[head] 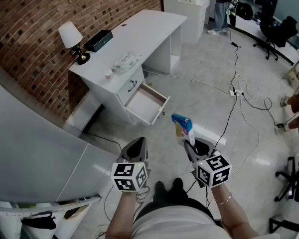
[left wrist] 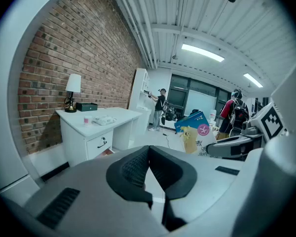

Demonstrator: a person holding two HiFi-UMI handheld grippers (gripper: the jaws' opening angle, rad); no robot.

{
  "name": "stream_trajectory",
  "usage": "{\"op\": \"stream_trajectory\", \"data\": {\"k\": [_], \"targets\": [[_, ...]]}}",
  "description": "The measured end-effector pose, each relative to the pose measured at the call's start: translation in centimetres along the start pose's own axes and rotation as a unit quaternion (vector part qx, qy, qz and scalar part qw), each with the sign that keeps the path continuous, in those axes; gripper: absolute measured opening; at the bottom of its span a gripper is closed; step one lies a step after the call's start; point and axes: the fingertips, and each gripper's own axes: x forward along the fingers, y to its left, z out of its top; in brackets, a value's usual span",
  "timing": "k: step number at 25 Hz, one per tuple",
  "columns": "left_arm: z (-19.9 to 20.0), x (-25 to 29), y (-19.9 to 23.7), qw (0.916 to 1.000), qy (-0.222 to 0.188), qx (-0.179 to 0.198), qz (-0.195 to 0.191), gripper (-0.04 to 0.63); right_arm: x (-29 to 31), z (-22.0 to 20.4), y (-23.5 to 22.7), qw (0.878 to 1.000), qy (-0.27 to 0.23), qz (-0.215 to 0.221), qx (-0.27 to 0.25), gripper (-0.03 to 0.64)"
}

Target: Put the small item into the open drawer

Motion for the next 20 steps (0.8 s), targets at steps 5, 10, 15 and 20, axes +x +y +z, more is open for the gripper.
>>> {"op": "stream_trajectory", "data": {"k": [5, 10, 15, 20], "targets": [[-0.5, 0.7, -1.2, 1.0000, 0.003, -0.004, 0.000, 0.021, -0.4, -0.1, -0.8, 1.000, 0.000, 0.004, -0.003, 0.084], [-1.1, 1.2, -2.3, 0.9999, 0.008, -0.006, 0.008, 0.021, -1.1, -0.6, -1.9, 1.000, 0.006, 0.010, -0.004, 0.087], [-1.6, 1.4, -3.1, 0.9997, 0.006, -0.007, 0.024, 0.021, -1.8, -0.8, -3.3, 1.000, 0.004, 0.017, 0.003, 0.087], [-1.4, 1.4, -3.5, 0.9991, -0.005, -0.008, 0.040, 0.021, -2.2, -0.1, -4.7, 1.000, 0.000, 0.024, 0.008, 0.087]]}}
